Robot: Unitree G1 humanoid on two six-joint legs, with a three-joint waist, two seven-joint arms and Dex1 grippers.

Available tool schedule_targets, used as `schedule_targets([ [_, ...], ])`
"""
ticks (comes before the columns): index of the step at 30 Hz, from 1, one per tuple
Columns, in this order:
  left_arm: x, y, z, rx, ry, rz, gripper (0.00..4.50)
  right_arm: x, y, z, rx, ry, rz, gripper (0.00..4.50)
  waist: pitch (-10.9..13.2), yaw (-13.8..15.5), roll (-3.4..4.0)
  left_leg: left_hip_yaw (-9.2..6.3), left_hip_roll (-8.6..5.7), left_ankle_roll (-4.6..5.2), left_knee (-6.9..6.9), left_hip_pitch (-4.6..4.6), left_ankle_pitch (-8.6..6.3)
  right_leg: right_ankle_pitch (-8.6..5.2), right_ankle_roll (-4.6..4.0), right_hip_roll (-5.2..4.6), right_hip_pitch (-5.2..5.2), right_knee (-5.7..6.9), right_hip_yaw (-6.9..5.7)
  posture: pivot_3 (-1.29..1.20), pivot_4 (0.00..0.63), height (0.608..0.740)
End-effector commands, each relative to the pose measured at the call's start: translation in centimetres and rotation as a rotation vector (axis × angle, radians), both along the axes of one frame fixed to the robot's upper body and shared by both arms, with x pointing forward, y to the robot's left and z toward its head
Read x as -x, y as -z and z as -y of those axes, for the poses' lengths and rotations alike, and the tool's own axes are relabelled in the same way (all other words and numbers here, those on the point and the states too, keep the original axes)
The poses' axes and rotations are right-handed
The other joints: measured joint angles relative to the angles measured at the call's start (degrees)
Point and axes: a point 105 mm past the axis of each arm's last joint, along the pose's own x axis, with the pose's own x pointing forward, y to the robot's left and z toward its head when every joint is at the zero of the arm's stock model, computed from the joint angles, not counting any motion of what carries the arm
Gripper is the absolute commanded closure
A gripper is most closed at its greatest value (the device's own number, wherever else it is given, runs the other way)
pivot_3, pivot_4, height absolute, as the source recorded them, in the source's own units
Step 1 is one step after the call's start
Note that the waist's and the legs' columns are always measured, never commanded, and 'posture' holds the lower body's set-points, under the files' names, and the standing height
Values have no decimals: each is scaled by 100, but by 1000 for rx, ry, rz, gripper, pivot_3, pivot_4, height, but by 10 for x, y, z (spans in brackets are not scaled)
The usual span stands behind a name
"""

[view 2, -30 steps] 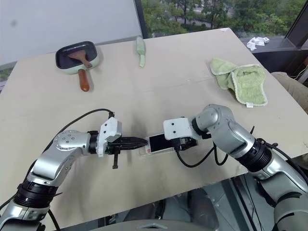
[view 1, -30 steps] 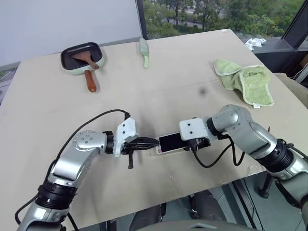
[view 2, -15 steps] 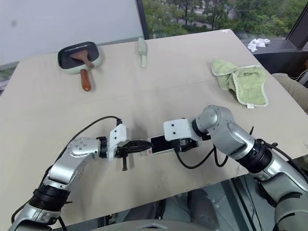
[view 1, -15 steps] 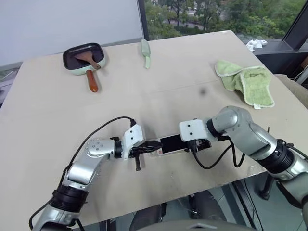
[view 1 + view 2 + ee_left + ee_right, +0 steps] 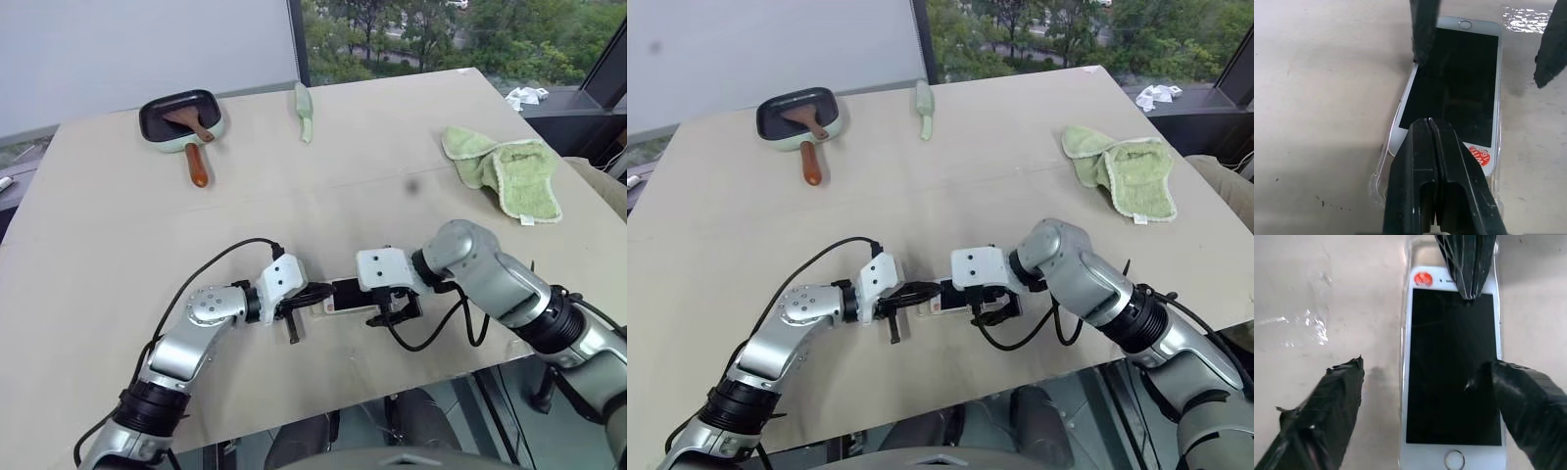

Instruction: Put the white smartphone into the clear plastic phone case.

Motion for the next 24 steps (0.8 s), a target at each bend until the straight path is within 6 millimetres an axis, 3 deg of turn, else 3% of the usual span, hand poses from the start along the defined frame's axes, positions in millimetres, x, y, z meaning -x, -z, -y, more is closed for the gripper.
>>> schedule_targets([
  [1,9,28,-5,-69,-16,-104,4500,-7,-22,5,-47,29,57,74,0,1,0,0,0,0,0,0,0,0,0,0,0,0,0,0,150,740],
  [5,9,27,-4,-72,-10,-103,4500,-10,-40,24,-95,100,72,74,0,7,1,-3,0,0,0,0,0,0,0,0,0,0,-2,0,150,740],
  [9,10,27,-3,-70,-5,-100,4500,-12,-42,41,-144,172,60,74,-3,18,-2,-3,0,0,-1,0,0,0,0,-1,2,-2,-2,0,150,740],
  [12,12,26,0,-62,6,-100,4500,-11,-35,55,-152,218,51,827,-3,23,0,-4,1,0,-2,3,0,0,0,-1,7,-2,-3,0,150,740],
  [14,14,26,1,-65,15,-98,4500,-9,-29,62,-154,238,37,1981,-4,21,0,-3,1,1,-1,3,0,0,0,-2,7,-3,-2,0,150,740],
  [15,14,26,1,-65,20,-95,4500,-9,-28,64,-166,246,38,2058,-4,21,0,-2,1,1,-1,4,0,0,0,-2,9,-3,-2,0,150,740],
  [19,15,21,1,-62,33,-80,4500,-9,-20,72,-185,296,16,4349,-4,24,0,-4,2,1,-2,7,-1,0,0,-2,12,-4,-3,0,150,740],
  [22,11,0,4,14,17,-40,4500,-9,-14,77,-188,321,6,4474,-3,31,0,-5,2,1,-2,7,-1,0,0,-2,14,-5,-4,0,150,740],
  [24,6,-24,7,105,-12,-11,4500,-9,-10,79,-180,321,5,4474,-1,38,0,-7,2,2,-2,4,-1,0,0,-2,14,-7,-6,0,150,740],
])
